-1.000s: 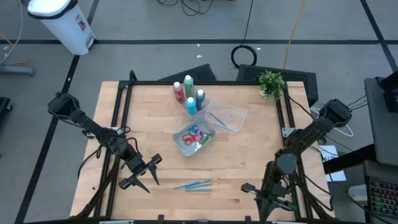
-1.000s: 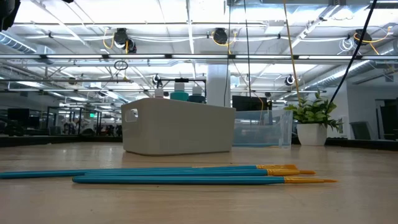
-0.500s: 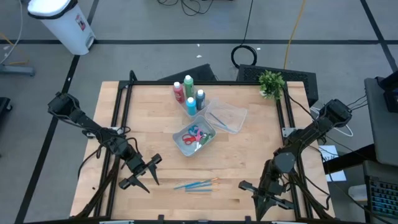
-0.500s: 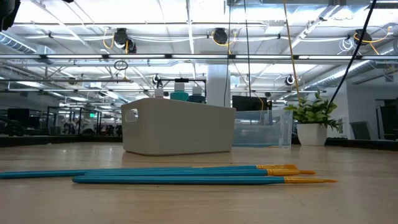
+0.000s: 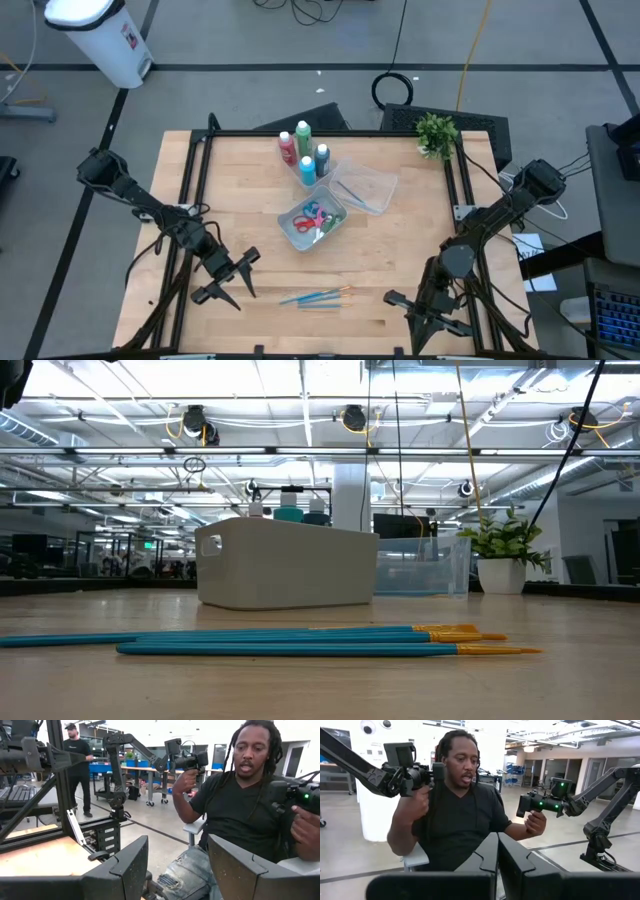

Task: Pick & Place Paint Supplies
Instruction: Put the blue paintbrush into the right transparent bin

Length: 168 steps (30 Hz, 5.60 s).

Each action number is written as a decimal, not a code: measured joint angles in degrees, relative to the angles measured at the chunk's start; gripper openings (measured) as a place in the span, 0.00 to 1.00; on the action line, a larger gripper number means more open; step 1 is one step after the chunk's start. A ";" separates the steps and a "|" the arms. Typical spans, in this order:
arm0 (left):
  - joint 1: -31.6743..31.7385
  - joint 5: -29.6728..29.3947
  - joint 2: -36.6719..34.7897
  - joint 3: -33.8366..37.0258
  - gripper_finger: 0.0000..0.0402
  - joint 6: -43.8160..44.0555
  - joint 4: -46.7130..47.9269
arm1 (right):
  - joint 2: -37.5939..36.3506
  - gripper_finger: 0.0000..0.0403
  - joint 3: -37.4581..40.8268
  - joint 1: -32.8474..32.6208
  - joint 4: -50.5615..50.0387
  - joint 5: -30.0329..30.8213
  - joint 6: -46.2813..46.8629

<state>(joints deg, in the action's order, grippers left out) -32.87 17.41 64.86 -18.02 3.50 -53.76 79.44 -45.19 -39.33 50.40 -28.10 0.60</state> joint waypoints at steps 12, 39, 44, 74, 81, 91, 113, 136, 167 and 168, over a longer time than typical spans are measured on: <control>-0.81 -12.43 0.88 -0.17 0.52 7.34 -0.07 | -0.01 0.02 0.00 0.00 -5.23 28.29 -6.58; -5.15 -29.79 34.06 -33.03 0.52 17.06 40.48 | 0.00 0.39 -0.02 -0.02 -15.52 40.46 -2.93; -5.15 -34.45 38.94 -39.43 0.52 22.85 59.67 | 0.00 0.38 0.00 -0.02 -15.60 43.11 -2.84; -5.39 -33.98 46.25 -40.59 0.11 33.01 69.71 | 0.00 0.36 -0.02 0.01 -15.96 43.08 -2.95; -4.24 -31.98 46.18 -40.57 0.02 35.35 70.35 | 0.00 0.35 -0.02 0.00 -15.96 43.08 -2.84; -3.04 -32.16 46.14 -40.57 0.01 36.53 70.54 | 0.00 0.35 0.00 0.02 -15.96 43.06 -2.88; -3.42 -41.01 36.72 -39.98 0.00 34.08 72.84 | 0.00 0.35 -0.02 0.02 -15.96 43.08 -2.97; 11.77 -52.00 25.31 -40.17 0.00 32.00 73.78 | 0.00 0.35 -0.01 0.04 -15.97 43.23 -2.99; 10.91 -48.92 25.31 -40.28 0.00 23.43 62.60 | -0.04 0.35 -0.02 12.08 -32.72 69.36 17.14; 10.64 -48.94 25.31 -40.28 0.00 23.44 62.60 | -0.04 0.35 -0.02 12.69 -32.71 67.62 18.10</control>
<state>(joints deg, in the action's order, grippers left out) -22.23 -31.53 90.17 -58.30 26.94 8.84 79.40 -45.21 -26.64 17.69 39.52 18.69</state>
